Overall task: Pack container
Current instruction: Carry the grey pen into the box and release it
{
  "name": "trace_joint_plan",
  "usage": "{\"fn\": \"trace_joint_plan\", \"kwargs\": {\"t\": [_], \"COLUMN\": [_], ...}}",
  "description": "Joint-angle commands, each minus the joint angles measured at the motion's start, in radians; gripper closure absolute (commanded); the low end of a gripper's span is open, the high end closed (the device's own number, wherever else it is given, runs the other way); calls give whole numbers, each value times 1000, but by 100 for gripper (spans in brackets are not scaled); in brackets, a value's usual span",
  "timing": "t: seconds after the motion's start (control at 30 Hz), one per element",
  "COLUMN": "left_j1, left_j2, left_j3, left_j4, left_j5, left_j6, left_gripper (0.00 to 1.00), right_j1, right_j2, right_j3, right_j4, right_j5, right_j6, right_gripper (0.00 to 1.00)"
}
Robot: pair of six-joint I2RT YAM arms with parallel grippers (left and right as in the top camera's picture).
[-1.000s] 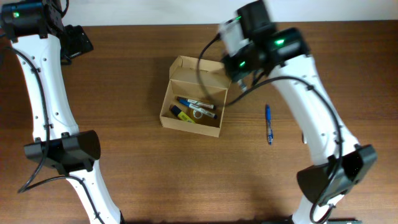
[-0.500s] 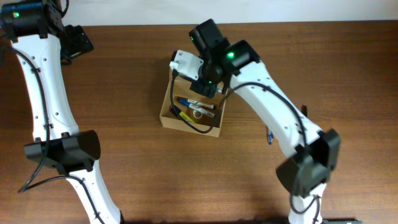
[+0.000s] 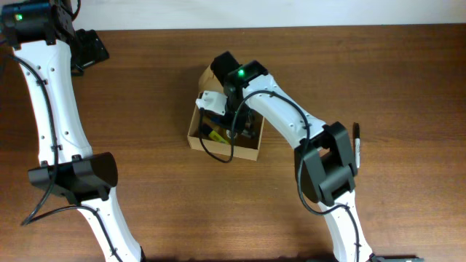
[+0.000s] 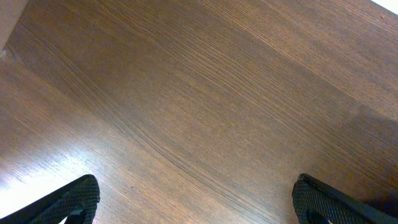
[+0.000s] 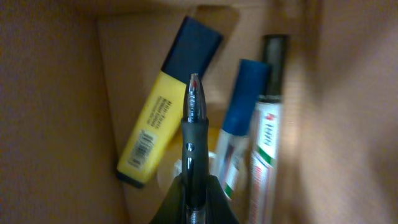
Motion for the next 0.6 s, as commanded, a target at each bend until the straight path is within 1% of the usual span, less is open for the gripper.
{"fn": "trace_joint_plan", "kwargs": {"t": [0.0,0.07,0.1,0.13,0.2,0.27,0.33,0.43,0.57], "left_j1": [3,3,3,3,3,3,3,3,3], "left_j2": [-19,-19,-19,-19,-19,-19,-19,-19,-19], "left_j3": [-3,-3,-3,-3,-3,-3,-3,-3,-3], "left_j4": [-1,-1,-1,-1,-1,-1,-1,-1,-1], "left_j5": [-4,-4,-4,-4,-4,-4,-4,-4,-4], "left_j6": [12,12,12,12,12,12,12,12,12], "left_gripper": [0,0,0,0,0,0,0,0,0], "right_j1": [12,12,11,11,12,12,12,11,11], "right_j2": [14,7,3,-5,-23,-46,-65,-96,-127], "right_j3": [0,4,8,13,26,55,113,235,439], "right_j4": [-11,-11,-11,-12,-13,-21,-45,-90,-151], "right_j5": [-28,-25,-21,-16,-8,5,32,87,167], "right_j6": [-1,28,45,57,62,73,114,205,319], "right_gripper": [92,56,45,40,40,43,47,54,55]}}
